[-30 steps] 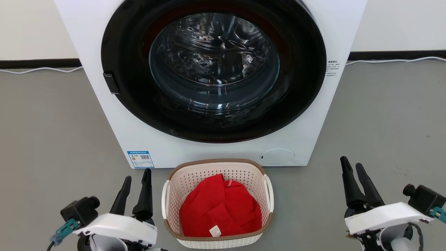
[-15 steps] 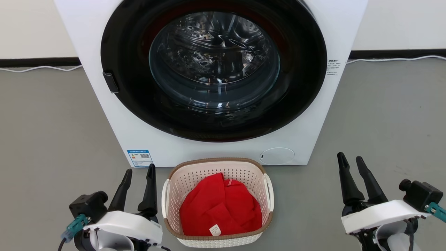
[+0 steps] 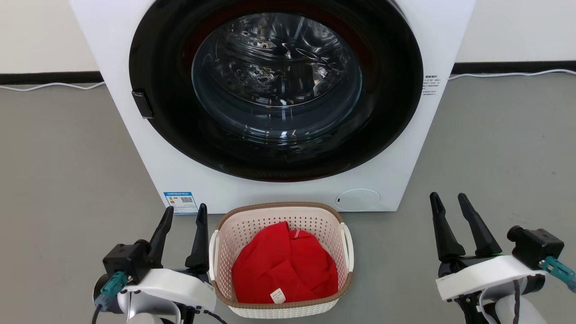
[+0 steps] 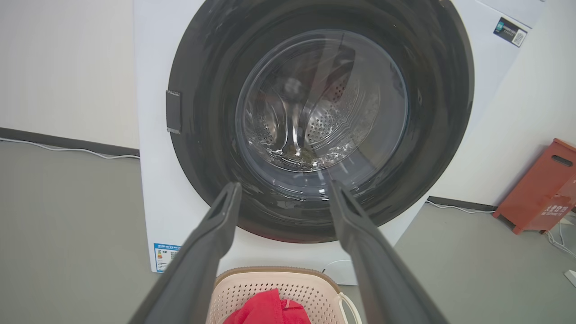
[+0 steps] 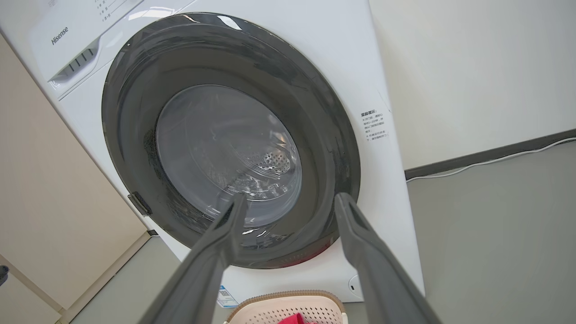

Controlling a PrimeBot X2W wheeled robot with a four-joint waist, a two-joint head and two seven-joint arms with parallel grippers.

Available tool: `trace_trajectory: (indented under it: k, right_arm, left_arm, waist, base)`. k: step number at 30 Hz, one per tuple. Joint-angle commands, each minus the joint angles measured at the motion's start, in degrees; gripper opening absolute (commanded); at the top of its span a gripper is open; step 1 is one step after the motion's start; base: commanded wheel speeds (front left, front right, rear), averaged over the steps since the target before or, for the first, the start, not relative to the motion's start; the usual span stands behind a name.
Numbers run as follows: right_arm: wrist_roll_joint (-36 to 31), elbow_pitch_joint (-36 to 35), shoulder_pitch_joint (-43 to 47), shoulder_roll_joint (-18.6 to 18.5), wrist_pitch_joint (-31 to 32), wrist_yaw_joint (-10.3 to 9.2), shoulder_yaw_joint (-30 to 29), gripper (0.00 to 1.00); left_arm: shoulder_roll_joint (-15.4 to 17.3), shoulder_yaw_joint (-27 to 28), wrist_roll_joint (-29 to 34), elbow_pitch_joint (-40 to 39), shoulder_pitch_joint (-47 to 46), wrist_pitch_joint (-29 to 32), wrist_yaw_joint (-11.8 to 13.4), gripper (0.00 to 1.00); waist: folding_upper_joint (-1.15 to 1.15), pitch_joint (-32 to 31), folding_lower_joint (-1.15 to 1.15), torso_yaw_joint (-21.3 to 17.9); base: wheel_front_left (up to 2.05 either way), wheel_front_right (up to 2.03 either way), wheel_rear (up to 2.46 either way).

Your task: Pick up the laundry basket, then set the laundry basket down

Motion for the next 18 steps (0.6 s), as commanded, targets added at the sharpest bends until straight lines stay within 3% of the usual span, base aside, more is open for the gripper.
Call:
trace_trajectory:
  k: [1, 8, 18]
  right_arm:
    - [-1.9, -1.2, -2.6, -0.8, -1.2, 0.39, 1.4, 1.00]
    - [-5.8, -0.9, -3.0, -1.1, -2.3, 0.42, 2.0, 1.00]
    - [-6.1, 0.1, -3.1, -0.8, -2.3, 0.42, 1.4, 1.00]
  left_arm:
    - [0.5, 1.3, 2.3, -1.9, -3.3, -0.8, 0.6, 1.00]
    - [0.6, 0.9, 6.6, -2.2, -3.6, -1.9, 0.9, 1.00]
    - [0.6, 0.8, 6.1, -2.0, -3.7, -1.9, 1.0, 1.00]
  waist:
    - [0.00, -0.1, 0.00, 0.0]
    - [0.00, 0.0, 0.00, 0.0]
    - [0.00, 0.1, 0.00, -0.1]
  base:
    - [0.00, 0.00, 0.00]
    - [0.00, 0.00, 0.00]
    - [0.00, 0.00, 0.00]
